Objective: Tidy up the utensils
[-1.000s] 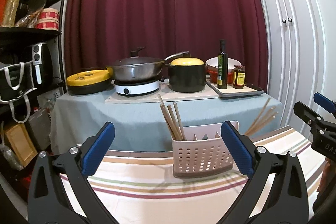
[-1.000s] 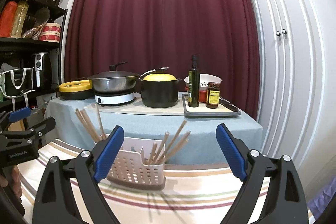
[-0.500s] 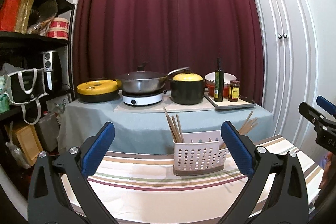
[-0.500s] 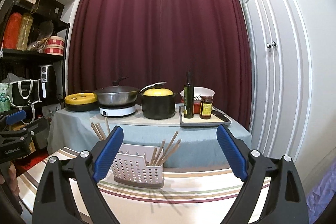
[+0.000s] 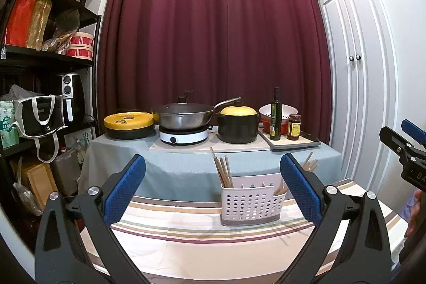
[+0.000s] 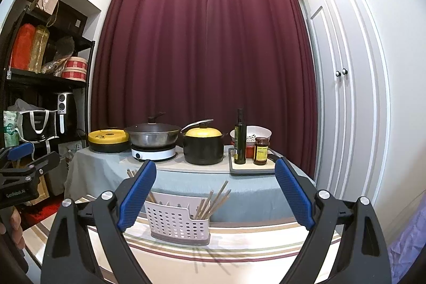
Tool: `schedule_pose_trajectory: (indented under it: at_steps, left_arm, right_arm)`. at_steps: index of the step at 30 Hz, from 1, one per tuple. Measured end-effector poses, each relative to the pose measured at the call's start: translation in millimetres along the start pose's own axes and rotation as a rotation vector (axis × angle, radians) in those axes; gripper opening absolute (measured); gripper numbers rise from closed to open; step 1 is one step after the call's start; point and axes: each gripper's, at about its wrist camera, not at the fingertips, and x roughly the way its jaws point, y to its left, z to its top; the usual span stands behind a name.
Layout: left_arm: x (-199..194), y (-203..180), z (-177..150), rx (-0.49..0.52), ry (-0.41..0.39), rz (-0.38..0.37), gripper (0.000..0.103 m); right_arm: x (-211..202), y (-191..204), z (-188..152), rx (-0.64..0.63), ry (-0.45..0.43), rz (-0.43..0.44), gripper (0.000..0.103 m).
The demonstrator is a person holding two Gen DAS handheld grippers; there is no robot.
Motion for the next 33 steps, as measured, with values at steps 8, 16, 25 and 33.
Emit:
schedule_pose_trajectory:
  at_steps: [8, 16, 25, 33]
  left_arm:
    - [-9, -1, 1, -0.005, -0.009, -0.005, 0.099]
    - [-10, -2, 0, -0.008, -0.008, -0.007, 0.099]
    - [-11, -3, -2, -0.024, 0.003, -0.007, 0.099]
    - [-10, -3, -3, -0.021, 0.000, 0.006, 0.099]
  right_arm:
    - [-10, 0, 2, -0.001, -0.014, -0.002, 0.088]
    - [-12, 0, 2, 0.000, -0.013, 0.001, 0.088]
    - [-12, 1, 2, -0.002, -0.010, 0.000, 0.088]
    - [-13, 2, 1, -0.005, -0.009, -0.001, 0.088]
